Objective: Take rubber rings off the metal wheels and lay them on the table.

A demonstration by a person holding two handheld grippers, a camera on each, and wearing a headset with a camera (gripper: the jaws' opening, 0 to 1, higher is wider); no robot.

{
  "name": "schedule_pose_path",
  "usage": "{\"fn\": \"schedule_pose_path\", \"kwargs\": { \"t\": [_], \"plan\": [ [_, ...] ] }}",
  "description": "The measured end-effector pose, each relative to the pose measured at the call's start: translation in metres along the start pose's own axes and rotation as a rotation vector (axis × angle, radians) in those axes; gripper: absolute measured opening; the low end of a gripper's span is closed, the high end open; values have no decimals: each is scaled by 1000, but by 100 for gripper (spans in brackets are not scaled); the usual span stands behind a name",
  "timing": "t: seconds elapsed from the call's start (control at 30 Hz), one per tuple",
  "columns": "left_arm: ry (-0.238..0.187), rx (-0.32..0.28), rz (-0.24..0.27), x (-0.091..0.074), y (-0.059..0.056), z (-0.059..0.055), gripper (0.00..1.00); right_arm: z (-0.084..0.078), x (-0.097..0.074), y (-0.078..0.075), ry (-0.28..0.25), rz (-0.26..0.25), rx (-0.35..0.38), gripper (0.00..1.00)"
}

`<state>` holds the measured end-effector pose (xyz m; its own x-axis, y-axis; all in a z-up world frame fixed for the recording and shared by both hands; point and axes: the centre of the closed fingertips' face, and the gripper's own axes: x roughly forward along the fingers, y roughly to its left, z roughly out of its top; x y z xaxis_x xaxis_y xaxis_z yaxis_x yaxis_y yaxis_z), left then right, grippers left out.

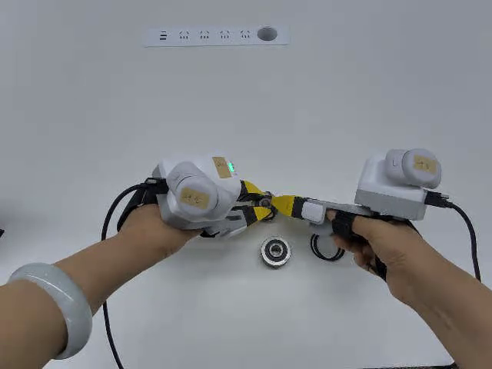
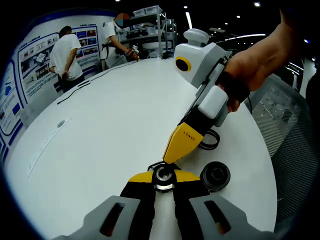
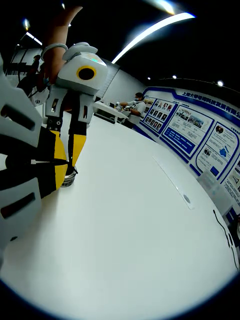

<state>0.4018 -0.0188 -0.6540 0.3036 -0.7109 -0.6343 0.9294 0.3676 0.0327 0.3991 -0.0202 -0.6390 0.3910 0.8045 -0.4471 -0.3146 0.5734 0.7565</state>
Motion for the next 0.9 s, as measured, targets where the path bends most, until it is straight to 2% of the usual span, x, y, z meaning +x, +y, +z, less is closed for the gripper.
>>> {"fn": "schedule_pose_path", "kwargs": {
  "t": [0.1, 0.13, 0.67, 0.8, 0.9],
  "plan": [
    [0, -1, 0, 0, 0, 0, 13, 0, 0, 3, -1, 11, 0, 1],
    [0, 0, 0, 0, 0, 0, 13, 3, 0, 7, -16, 28, 11, 1],
    [9, 13, 6, 0, -2, 2, 15, 2, 0, -4, -17, -13, 17, 2],
    [-20, 7, 5, -4, -3, 8, 17, 2, -2, -8, -16, -24, 18, 2],
    [-27, 14, 9, -7, -3, 10, 18, 2, -2, -8, -17, -26, 18, 2]
  ]
}}
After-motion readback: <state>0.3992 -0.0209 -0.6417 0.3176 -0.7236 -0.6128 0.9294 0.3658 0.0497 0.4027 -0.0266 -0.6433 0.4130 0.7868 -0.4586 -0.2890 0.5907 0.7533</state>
